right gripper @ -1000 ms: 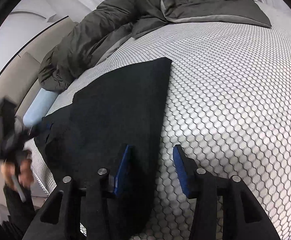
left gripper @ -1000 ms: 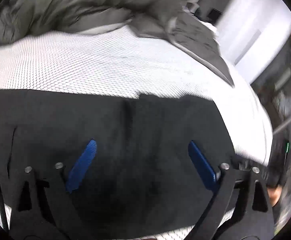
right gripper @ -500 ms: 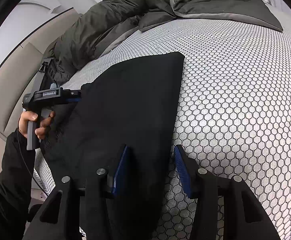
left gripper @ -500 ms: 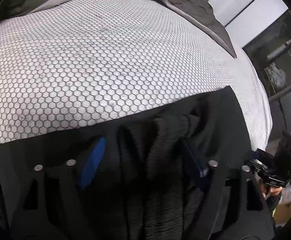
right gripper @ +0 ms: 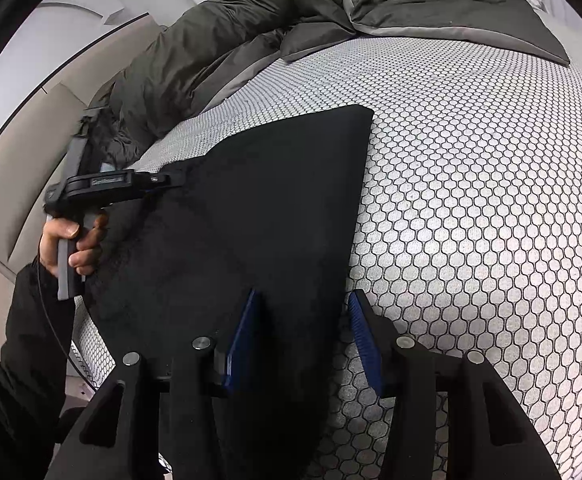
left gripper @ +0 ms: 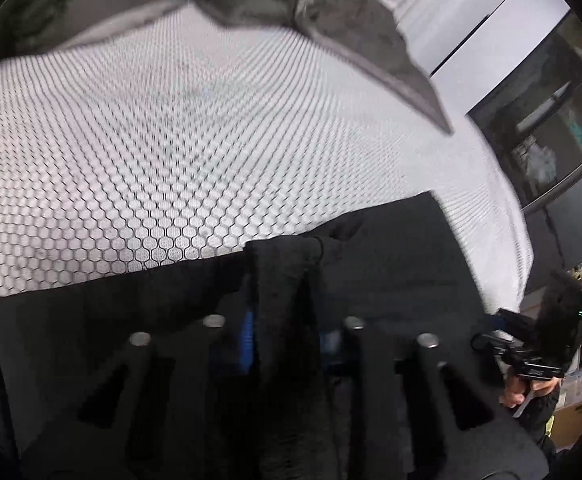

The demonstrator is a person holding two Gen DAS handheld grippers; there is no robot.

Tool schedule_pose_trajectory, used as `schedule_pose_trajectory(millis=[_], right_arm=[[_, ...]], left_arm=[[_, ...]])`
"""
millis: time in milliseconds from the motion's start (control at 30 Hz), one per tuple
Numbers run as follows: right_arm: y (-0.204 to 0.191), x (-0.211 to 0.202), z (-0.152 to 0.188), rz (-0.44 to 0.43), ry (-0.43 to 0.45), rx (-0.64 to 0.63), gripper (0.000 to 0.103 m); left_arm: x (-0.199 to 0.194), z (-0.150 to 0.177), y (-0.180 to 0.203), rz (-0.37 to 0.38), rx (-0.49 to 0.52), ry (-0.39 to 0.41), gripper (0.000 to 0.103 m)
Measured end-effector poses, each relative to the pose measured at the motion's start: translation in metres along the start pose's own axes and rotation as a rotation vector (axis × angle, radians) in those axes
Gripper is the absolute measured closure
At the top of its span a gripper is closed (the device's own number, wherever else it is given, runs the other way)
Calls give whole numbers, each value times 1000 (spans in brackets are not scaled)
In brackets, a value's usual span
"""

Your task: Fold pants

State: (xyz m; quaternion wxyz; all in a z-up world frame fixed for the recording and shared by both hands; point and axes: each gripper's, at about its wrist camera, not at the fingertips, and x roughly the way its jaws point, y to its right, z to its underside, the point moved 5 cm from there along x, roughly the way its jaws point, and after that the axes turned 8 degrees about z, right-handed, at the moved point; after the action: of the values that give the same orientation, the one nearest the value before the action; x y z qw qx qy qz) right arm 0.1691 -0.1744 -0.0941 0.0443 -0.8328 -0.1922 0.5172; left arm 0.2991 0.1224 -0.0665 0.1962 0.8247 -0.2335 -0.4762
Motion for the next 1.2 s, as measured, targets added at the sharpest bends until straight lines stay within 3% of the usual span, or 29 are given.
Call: schedule_pose_trajectory(millis=[200,267,300,333,500,567,667,767,800,833,867,933,1000,1200], right_arm=[[-16,6,-2,-7,0,-20,55],[-20,8,-2,-13,-4,-26,54],[-19,10,-3,-13,-6,-27,54],[-20,11,-3,-11,-10,-30,54],[-18,12,-2,-30,-29,-30,54],[-19,9,3,-55,-47,-36,54],[-26,1,18,-110,-64,-59,54],[-33,-7,35,-163,-67,-59,56],[-36,-9,40,-192,-67,-50,64],[-37,-9,44,-209,-67,-32,75],[-37,-7,47,-212,-61,-19,78],[-40,-6,53,-225,-52,-5,90],[-39,-9,62,-271,-62,21,92],[-42,-16,81,-255,-122,-64,88]], left_arm=[[-28,15,1,-52,-50,44,86],[-17,21,-13,-165,-49,-4,64],[-17,25,-22,-214,-59,-16,40],[-20,27,-24,-232,-66,-5,34],[-60,40,-3,-243,-88,107,27],[-74,50,20,-251,-62,146,20],[-74,74,67,-249,-8,165,18],[-44,107,120,-162,55,144,16],[-31,122,144,-133,97,124,16],[-19,130,156,-129,135,102,16],[-10,138,167,-139,169,82,16],[9,150,177,-212,236,37,16],[18,157,181,-255,269,20,16],[16,166,190,-226,235,48,16]])
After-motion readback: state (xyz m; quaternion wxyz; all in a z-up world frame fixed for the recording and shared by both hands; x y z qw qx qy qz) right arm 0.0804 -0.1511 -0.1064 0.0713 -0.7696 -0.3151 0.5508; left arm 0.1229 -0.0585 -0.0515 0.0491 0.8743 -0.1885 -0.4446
